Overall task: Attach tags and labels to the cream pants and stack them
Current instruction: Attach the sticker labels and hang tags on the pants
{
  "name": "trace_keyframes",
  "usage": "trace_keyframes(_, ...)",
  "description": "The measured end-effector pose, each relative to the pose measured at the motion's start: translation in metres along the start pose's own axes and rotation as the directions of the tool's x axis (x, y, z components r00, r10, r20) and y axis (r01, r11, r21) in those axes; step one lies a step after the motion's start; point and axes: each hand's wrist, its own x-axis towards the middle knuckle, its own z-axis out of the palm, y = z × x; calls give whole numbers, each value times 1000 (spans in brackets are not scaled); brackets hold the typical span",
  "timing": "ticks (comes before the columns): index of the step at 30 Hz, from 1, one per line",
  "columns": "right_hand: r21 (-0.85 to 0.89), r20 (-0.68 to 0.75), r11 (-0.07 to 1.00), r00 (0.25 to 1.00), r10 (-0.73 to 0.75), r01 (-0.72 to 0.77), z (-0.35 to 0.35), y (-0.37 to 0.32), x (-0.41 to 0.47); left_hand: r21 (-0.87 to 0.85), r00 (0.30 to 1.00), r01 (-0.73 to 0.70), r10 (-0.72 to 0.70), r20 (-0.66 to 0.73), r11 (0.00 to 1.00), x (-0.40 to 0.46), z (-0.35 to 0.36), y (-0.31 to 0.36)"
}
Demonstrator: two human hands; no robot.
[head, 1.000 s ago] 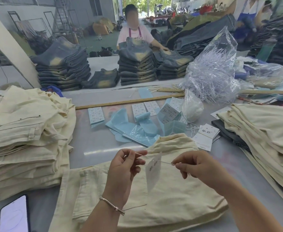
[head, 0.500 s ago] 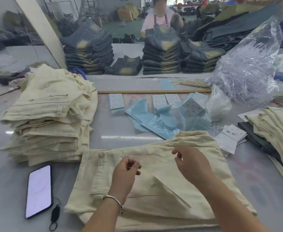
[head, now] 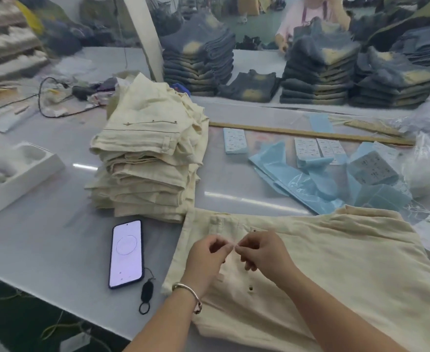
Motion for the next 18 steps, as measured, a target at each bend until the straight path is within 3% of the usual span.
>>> trace_keyframes(6, -211, 54, 976, 998, -37, 48, 27, 16, 7, 80, 997, 70, -71, 16, 994, 3, -34, -30)
trace_keyframes(11, -249, 114, 967, 993, -27, 55, 43, 20, 7, 292, 971, -26, -46, 236, 956, -15, -50, -44)
trace_keyframes(18, -338, 160, 933, 984, -73, 124, 48, 19, 9, 492, 971, -146, 29, 237, 858, -11, -49, -42)
